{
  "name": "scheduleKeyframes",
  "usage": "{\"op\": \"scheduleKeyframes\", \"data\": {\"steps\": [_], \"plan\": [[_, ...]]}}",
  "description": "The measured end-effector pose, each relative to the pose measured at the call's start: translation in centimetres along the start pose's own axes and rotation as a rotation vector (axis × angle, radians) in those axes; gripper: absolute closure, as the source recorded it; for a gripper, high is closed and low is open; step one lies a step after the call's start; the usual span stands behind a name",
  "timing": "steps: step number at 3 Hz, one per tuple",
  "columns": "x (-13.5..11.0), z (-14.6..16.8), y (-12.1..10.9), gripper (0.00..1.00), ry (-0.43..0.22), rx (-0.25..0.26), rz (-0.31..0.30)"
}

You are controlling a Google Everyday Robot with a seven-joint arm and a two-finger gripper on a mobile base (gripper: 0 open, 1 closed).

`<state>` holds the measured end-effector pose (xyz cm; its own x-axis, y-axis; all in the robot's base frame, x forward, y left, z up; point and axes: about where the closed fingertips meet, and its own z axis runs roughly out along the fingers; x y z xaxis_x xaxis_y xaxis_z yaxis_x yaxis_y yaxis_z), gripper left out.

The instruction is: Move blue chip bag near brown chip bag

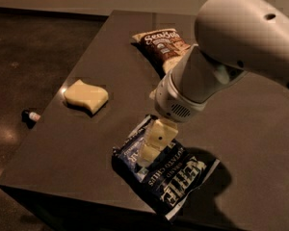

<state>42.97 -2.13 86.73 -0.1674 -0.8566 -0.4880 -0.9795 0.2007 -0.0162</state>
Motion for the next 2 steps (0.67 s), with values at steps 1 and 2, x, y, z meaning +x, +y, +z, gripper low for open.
{"op": "scheduleKeyframes", "data": {"steps": [1,2], "plan": [[0.7,0.4,0.0,0.00,0.021,0.009,0.001],[1.9,0.8,0.2,0.07,0.058,-0.007,0.011]]}}
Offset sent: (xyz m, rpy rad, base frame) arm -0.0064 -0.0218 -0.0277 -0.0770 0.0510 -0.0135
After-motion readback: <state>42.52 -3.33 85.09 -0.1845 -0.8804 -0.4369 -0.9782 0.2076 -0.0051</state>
